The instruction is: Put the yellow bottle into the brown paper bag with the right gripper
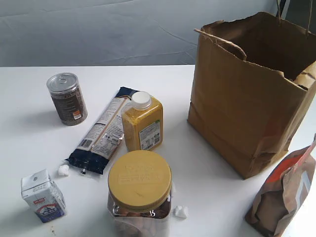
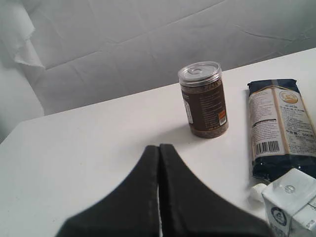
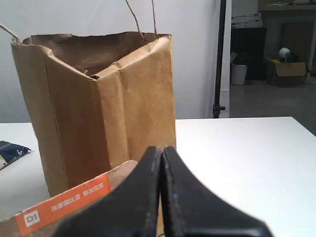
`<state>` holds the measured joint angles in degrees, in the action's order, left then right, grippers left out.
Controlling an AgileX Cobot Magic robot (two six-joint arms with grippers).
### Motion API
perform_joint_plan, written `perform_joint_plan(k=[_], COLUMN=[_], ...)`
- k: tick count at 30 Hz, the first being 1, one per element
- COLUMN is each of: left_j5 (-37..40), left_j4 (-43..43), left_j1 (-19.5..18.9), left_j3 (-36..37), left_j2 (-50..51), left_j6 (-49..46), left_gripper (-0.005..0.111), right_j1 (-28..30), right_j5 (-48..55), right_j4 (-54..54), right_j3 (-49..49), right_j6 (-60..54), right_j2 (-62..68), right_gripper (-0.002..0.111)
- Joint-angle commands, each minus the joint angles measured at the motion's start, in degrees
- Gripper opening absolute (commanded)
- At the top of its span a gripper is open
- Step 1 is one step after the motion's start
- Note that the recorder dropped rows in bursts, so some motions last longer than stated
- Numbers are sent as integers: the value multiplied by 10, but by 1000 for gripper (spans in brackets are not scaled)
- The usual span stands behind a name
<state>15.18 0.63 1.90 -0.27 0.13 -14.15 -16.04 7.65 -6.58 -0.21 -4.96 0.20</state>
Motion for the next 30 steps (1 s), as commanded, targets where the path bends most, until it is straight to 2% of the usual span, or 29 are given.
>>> perform_joint_plan(k=[1,5,10,18,25,27,30], left_j5=[-3,-3,-3,-3,-3,-3,-3], left_j4=[1,1,1,1,1,1,1], left_j1=[3,3,3,3,3,3,3], left_j3=[3,3,3,3,3,3,3], left_j2=[-1,-1,-1,-1,-1,-1,-1], left_j6=[4,4,4,4,4,4,4], left_gripper=[0,0,0,0,0,0,0], right_j1=[-1,-1,-1,-18,-111,-170,-305], right_j5=[-1,-4,28,154,314,363,390], right_j4=[6,-25,-28,4,13,25,96], right_j3=[2,0,-84,-265,-444,-498,-560], right_j6=[-2,50,184,204,171,172,221], right_j2=[-2,-2,1,114,280,352,463], right_gripper=[0,0,0,0,0,0,0])
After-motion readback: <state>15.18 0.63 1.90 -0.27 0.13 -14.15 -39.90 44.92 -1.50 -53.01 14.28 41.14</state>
